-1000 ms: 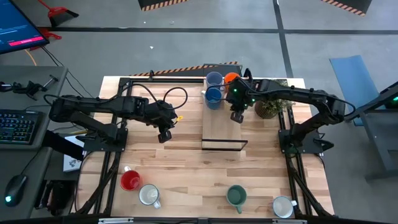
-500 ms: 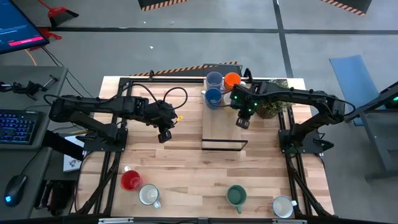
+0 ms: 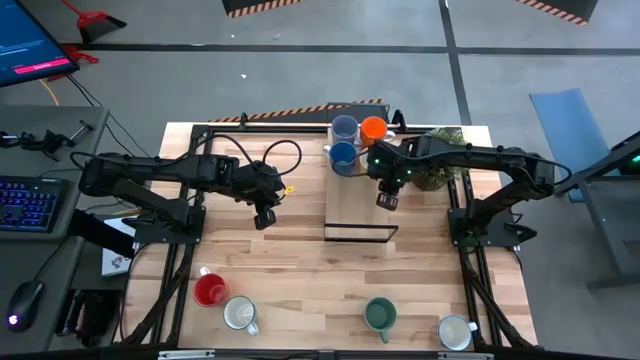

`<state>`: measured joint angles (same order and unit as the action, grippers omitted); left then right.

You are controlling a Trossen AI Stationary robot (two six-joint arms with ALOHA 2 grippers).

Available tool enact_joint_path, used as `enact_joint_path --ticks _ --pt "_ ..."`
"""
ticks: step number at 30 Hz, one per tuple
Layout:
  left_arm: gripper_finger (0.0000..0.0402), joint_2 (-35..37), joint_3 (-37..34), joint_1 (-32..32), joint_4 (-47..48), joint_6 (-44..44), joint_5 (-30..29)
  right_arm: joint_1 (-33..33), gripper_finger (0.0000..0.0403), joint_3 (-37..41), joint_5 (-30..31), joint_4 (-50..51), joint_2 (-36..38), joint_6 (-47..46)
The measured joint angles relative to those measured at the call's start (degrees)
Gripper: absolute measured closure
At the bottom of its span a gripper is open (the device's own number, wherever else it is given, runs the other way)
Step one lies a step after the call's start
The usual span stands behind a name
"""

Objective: Place coffee mugs
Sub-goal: Put the yellow mug on the shelf, next to the orange mug

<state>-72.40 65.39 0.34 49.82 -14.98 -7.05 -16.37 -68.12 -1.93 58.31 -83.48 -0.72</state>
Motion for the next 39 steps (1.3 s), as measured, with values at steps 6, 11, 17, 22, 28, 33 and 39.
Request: enact_joint_path --ticks 6,11,17,22,28,33,39 --pt "0.0328 0.0 0.0 0.0 0.0 0.0 0.0 -1.3 0.0361 0.0 0.1 -1.9 0.0 2.6" --pt "0.0328 0.0 0.0 0.0 0.0 0.0 0.0 -2.8 0.0361 0.0 0.3 -2.7 0.0 4.0" --pt "0.0328 0.0 0.0 0.0 0.0 0.1 0.0 -4.4 0.0361 0.0 0.2 -3.3 0.0 5.6" --pt "0.0328 0.0 0.0 0.0 0.0 0.1 0.0 -5.4 0.0361 0.0 0.1 -4.2 -0.1 6.8" --pt "0.0328 0.0 0.0 0.0 0.0 0.1 0.0 -5.4 0.0361 0.0 0.0 -6.4 -0.2 8.3" --pt "0.0328 0.0 0.0 0.0 0.0 0.1 0.0 -5.8 0.0361 -0.1 -0.5 -7.7 -1.6 8.9" --pt "0.0328 0.0 0.0 0.0 0.0 0.0 0.0 -6.2 0.0361 -0.1 -0.2 -8.0 -5.4 9.7"
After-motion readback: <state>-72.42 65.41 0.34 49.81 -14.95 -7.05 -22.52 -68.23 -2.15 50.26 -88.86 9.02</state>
